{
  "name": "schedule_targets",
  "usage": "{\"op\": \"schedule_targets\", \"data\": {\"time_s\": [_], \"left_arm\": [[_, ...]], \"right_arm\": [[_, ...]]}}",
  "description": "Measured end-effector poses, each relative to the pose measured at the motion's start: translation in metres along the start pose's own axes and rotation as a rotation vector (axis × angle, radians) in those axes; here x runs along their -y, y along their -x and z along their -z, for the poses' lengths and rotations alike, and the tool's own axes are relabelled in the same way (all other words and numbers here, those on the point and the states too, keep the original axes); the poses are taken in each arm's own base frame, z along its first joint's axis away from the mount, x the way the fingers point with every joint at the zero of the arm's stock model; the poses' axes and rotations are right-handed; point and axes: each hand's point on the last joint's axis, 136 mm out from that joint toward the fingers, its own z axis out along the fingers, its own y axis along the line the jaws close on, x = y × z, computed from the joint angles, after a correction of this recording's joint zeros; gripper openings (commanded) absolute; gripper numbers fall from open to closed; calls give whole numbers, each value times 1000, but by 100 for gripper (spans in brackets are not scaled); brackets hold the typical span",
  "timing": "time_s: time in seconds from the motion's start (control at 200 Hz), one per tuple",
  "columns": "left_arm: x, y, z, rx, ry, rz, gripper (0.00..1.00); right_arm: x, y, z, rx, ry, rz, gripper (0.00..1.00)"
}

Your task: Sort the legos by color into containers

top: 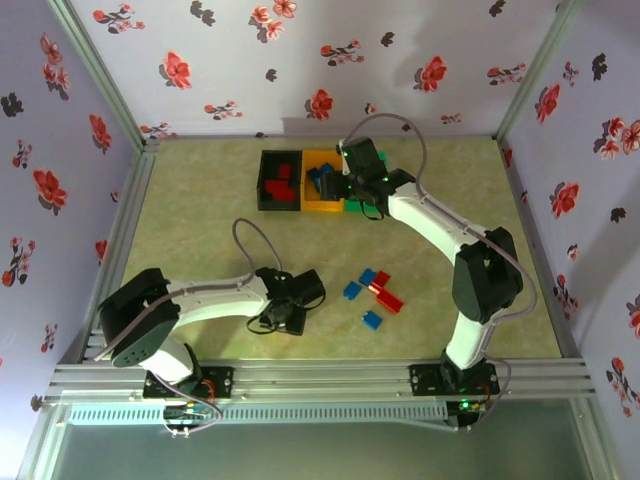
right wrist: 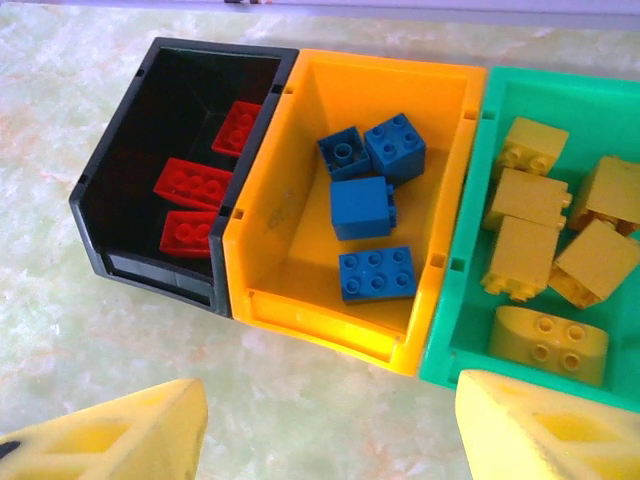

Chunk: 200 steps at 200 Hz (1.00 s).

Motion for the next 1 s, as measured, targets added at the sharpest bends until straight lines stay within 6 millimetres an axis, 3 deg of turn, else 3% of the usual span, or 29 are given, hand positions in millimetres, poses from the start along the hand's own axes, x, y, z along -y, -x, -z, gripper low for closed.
{"op": "schedule_targets", "data": {"time_s": [0.145, 0.42, 0.725, 0.835, 1.0], "left_arm": [[-3, 39, 12, 36, -3, 21, 48], [-24, 160, 48, 205, -10, 58, 47], [-55, 292, 64, 367, 36, 83, 46], [-62, 329, 67, 419, 52, 86, 46], [-72, 370, 66, 473, 63, 98, 45]], "right_arm": [[14, 3, 9, 18, -36, -38, 67], [64, -18, 39, 33, -143, -132, 68], [79, -54, 56, 1, -195, -135, 68], [84, -68, 61, -22, -210, -133, 69], [85, -79, 65, -38, -214, -129, 69]]}}
